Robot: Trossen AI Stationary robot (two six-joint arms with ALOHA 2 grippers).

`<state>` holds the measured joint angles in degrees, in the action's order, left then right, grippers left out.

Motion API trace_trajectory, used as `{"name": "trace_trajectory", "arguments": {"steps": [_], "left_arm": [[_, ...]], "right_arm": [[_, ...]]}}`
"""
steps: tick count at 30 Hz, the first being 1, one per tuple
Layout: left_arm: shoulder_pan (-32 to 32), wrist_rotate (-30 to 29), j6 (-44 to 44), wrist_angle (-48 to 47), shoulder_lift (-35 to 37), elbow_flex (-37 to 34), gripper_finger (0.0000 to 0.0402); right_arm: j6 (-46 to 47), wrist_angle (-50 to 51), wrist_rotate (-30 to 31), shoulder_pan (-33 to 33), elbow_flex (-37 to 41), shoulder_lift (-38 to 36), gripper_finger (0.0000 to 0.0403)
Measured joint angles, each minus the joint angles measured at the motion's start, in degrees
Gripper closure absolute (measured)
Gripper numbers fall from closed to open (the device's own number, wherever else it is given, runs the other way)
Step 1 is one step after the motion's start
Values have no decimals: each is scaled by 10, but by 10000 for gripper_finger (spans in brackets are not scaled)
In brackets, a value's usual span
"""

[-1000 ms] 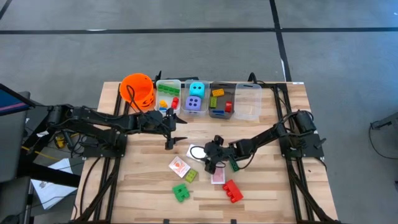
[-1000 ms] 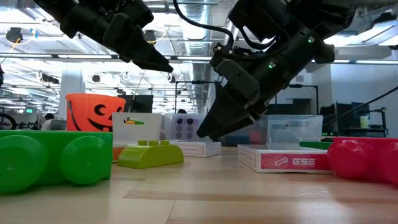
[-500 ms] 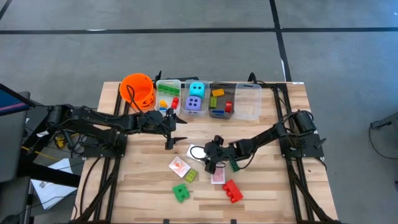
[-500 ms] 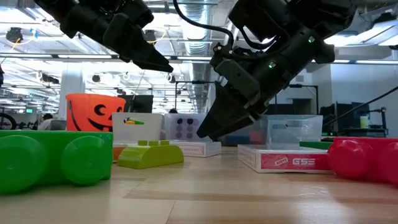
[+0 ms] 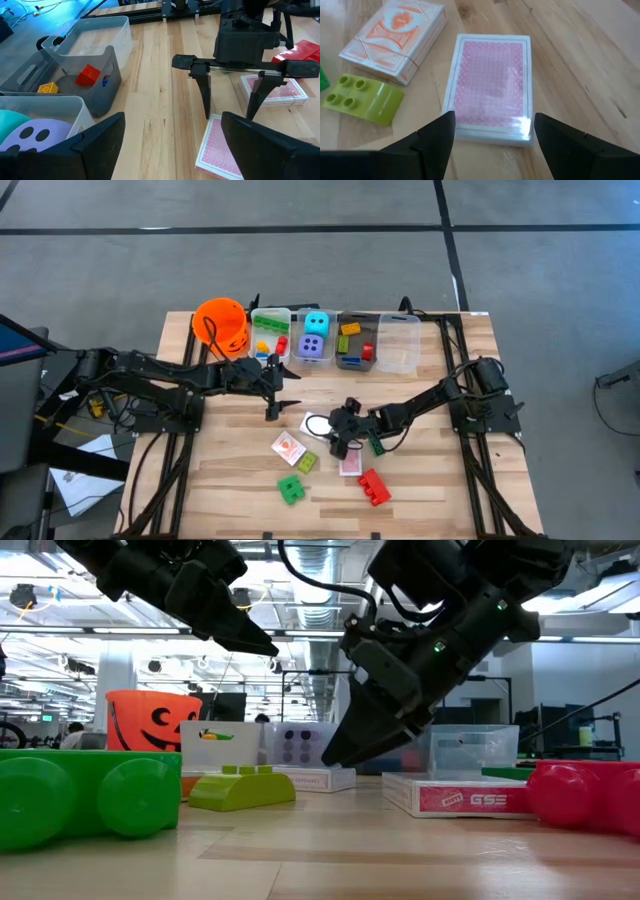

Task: Pick & Place Toys
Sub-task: Put the top red deck of cards into the right transparent bin

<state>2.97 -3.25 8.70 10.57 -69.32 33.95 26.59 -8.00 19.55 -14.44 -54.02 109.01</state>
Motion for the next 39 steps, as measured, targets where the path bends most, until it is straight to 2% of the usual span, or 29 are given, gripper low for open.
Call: {"name": "trace_trajectory", "arguments": {"steps": [4,10,19,26,33,39], "left_arm": [[0,0,0,0,0,0,78],[0,-1,0,0,0,0,76],[0,-3,0,0,0,0,75],[0,-2,0,0,0,0,73],[0,-2,0,0,0,0,72],[0,-2,0,0,0,0,77]], "right_arm": [[-5,4,-5,-2,0,0,137],[-50,0,-45,-10,0,0,137],[-86,-4,-59,-12,0,0,137],[-70,-11,-75,-9,0,0,137],[-12,-53,-76,3,0,0,137],[-10,-53,-77,11,0,0,137]]}}
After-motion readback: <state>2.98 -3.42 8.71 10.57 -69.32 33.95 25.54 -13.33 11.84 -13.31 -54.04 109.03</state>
